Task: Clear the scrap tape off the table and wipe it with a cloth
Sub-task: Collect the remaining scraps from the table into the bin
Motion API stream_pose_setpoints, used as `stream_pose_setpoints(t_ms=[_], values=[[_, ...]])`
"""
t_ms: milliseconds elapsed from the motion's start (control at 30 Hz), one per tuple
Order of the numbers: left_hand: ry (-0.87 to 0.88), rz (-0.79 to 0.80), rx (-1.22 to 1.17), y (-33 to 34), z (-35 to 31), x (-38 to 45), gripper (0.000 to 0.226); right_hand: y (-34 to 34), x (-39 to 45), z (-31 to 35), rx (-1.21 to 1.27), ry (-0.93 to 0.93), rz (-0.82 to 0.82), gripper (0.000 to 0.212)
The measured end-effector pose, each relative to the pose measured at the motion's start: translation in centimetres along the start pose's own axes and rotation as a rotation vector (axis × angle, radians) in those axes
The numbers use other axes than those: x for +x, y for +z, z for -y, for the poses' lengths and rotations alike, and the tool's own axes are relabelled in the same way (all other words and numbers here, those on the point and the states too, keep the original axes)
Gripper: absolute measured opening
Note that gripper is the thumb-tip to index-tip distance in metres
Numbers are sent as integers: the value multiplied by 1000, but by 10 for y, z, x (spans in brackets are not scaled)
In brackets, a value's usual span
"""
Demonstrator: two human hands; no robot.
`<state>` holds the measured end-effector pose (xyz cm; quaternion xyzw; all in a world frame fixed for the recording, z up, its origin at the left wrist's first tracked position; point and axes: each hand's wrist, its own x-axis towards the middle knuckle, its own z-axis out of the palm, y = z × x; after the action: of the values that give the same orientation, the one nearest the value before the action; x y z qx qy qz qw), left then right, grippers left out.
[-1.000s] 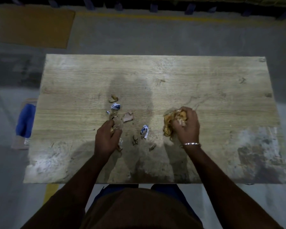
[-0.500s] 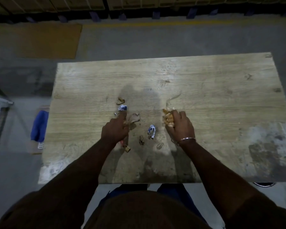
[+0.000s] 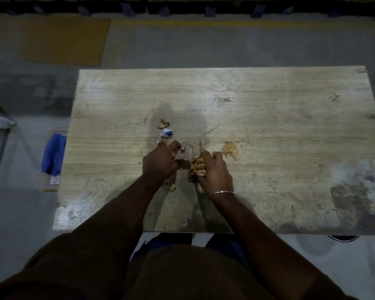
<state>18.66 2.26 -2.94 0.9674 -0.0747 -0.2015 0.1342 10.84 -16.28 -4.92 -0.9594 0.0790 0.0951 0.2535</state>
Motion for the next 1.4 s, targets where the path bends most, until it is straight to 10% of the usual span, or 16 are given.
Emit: stream_pose_setpoints(t_ms=[200,467,867,1167,1400], values=[[47,-24,-35,2,2,-9,68,-2,11,1,-85,-27,15,59],[18,-363,-414,0,23,-39,27,-13,9,-6,115,-2,-87,43],[180,-46,-42,35,40,-84,46,8,-10,20,-185,-30,64,82],[131,2,61,41,27,-76,47,14,11,14,-37,-43,38,58],[143,-44,-30,43,31,-70,38,-42,31,-13,184,102,-337,40]])
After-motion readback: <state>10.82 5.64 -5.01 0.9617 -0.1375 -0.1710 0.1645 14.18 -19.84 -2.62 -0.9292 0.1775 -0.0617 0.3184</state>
